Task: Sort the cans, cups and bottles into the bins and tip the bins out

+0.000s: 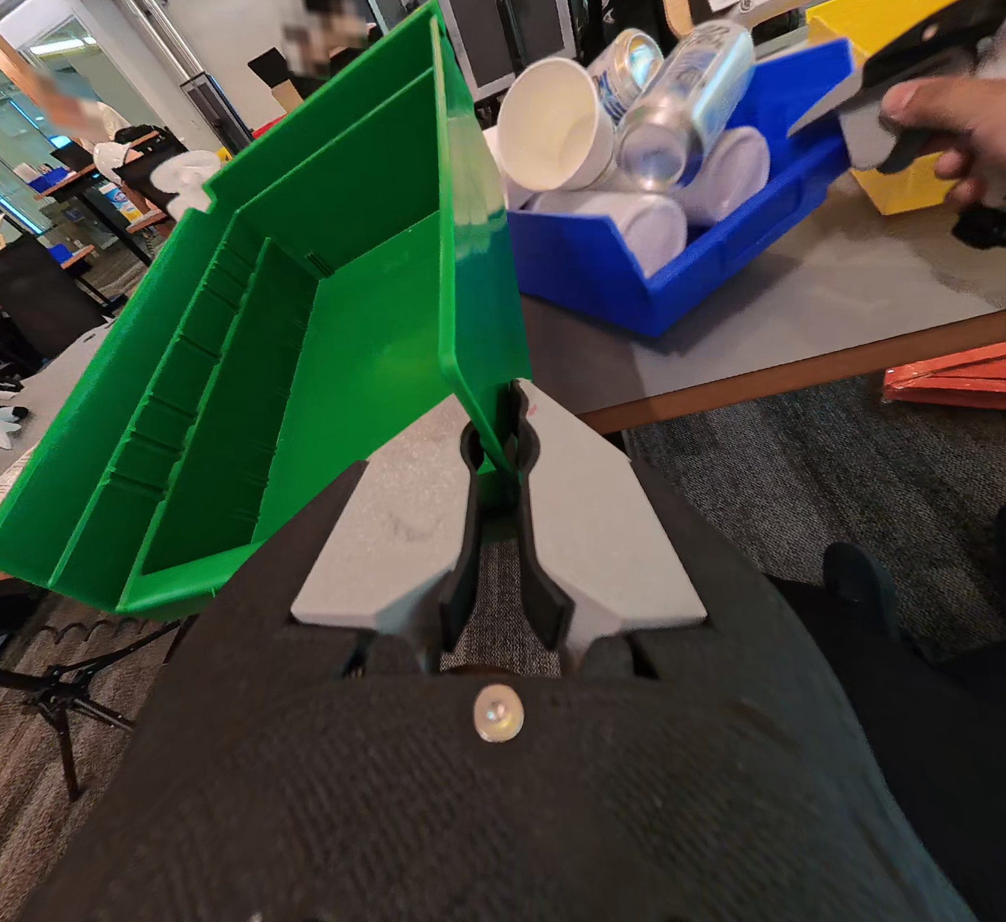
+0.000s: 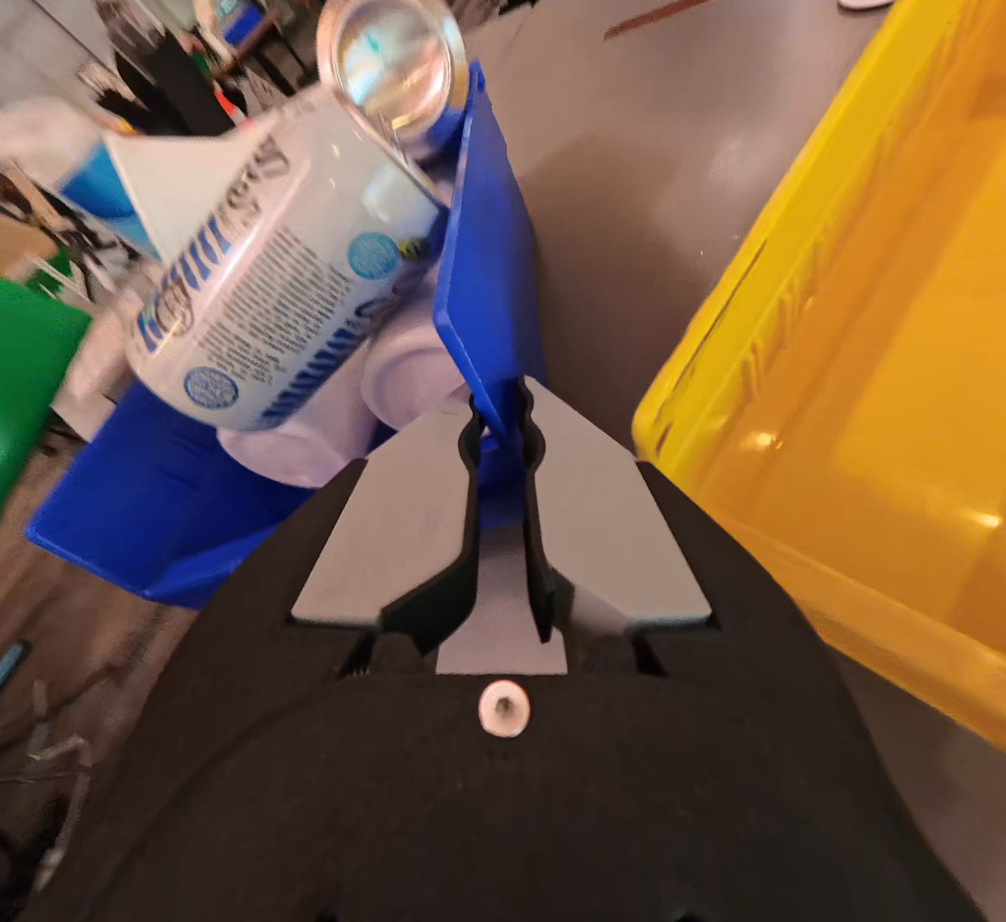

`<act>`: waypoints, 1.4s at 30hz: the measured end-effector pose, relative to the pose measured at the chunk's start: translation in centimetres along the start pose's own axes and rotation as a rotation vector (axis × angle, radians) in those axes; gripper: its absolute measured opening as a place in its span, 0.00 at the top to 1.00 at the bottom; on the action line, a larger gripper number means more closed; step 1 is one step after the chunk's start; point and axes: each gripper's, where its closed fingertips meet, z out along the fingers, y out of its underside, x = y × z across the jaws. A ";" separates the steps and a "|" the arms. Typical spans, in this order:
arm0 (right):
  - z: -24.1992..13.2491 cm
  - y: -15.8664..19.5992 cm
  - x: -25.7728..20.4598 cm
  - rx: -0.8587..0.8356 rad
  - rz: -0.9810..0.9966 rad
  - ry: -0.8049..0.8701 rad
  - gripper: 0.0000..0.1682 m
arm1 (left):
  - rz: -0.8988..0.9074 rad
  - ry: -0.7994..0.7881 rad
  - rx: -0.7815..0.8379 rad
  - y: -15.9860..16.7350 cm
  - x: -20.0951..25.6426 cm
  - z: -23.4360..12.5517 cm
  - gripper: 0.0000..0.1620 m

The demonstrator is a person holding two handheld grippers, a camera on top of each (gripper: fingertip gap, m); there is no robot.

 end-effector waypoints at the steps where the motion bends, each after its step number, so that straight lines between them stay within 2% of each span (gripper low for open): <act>1: 0.1 1.1 0.1 -0.024 -0.048 0.013 0.96 | 0.005 0.002 -0.002 0.1 0.2 0.1 0.97; 6: -0.5 4.5 -0.1 -0.075 -0.235 0.043 0.97 | 0.012 0.000 -0.013 0.4 0.5 0.4 0.97; 8: -0.9 4.3 -0.2 -0.062 -0.272 0.062 0.96 | 0.012 -0.006 -0.019 0.5 0.6 0.5 0.97; 12: -2.5 3.4 -1.8 -0.011 -0.282 0.010 0.85 | 0.027 -0.019 -0.023 0.5 0.7 0.5 0.97; 17: -5.1 1.9 -2.2 0.065 -0.281 -0.038 0.81 | 0.036 -0.033 -0.008 -0.5 0.7 0.1 0.97; 24: -6.5 2.9 -1.5 0.066 -0.343 -0.018 0.78 | 0.055 -0.025 0.019 -2.0 1.8 -0.3 0.96; 28: -10.0 2.3 -0.5 0.097 -0.361 -0.091 0.78 | 0.074 -0.044 0.043 -3.2 2.1 -1.1 0.97; 31: -13.9 1.1 1.7 0.144 -0.361 -0.118 0.79 | 0.091 -0.036 0.092 -5.5 2.8 -1.9 0.97; 34: -17.8 0.3 5.1 0.169 -0.354 -0.106 0.78 | 0.127 -0.007 0.155 -9.2 4.5 -2.4 0.96; 38: -23.8 -0.4 11.6 0.205 -0.361 0.003 0.78 | 0.214 0.063 0.271 -16.2 8.9 -2.2 0.97; 42: -31.2 -0.3 19.2 0.256 -0.320 0.159 0.78 | 0.312 0.203 0.406 -24.5 17.0 -1.3 0.97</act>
